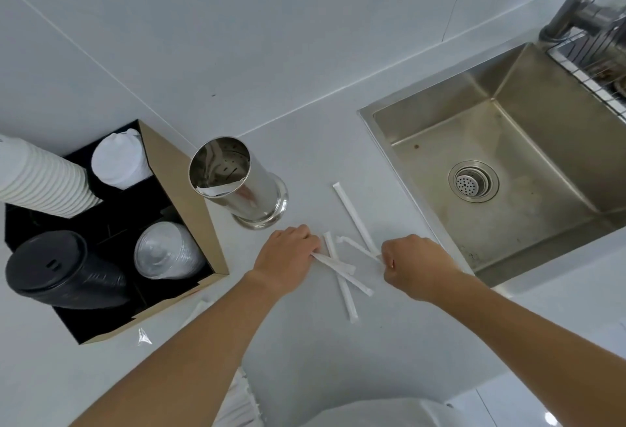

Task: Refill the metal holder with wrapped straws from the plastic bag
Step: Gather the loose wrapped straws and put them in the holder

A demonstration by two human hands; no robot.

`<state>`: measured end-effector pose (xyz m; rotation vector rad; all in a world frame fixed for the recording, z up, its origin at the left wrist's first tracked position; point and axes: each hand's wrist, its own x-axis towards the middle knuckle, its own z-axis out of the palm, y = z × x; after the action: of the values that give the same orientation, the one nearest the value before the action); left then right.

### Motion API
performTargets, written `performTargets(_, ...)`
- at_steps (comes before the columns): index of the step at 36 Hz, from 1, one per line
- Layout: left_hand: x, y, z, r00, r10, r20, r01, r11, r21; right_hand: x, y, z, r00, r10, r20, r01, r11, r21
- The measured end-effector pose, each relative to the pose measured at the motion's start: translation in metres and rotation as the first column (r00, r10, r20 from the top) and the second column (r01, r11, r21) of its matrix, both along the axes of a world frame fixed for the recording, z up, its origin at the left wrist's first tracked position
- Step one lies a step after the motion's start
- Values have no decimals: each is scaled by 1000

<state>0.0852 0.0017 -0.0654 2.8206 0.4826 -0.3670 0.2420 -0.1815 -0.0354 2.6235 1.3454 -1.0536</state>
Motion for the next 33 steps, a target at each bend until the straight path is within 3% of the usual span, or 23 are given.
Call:
performTargets(6, -5, -1, 2, 998, -27, -64, 28, 999, 17, 16, 16, 0, 969, -200, -145, 222, 962, 158)
performTargets(10, -10, 0, 9, 992, -23, -125, 22, 1000, -11, 25, 36, -3, 954, -241, -180, 273, 945, 180)
performTargets(16, -36, 3, 16, 973, 132, -187, -170, 964, -204, 31, 61, -12, 941, -267, -208, 299, 944, 143)
performTargets(24, -72, 5, 18, 867, 459, -196, -498, 769, -401, 26, 71, -21, 956, -251, -153, 270, 956, 115)
performTargets(33, -85, -5, 18, 657, 718, -227, -735, 545, -404, 18, 88, -14, 979, -202, 22, 202, 979, 32)
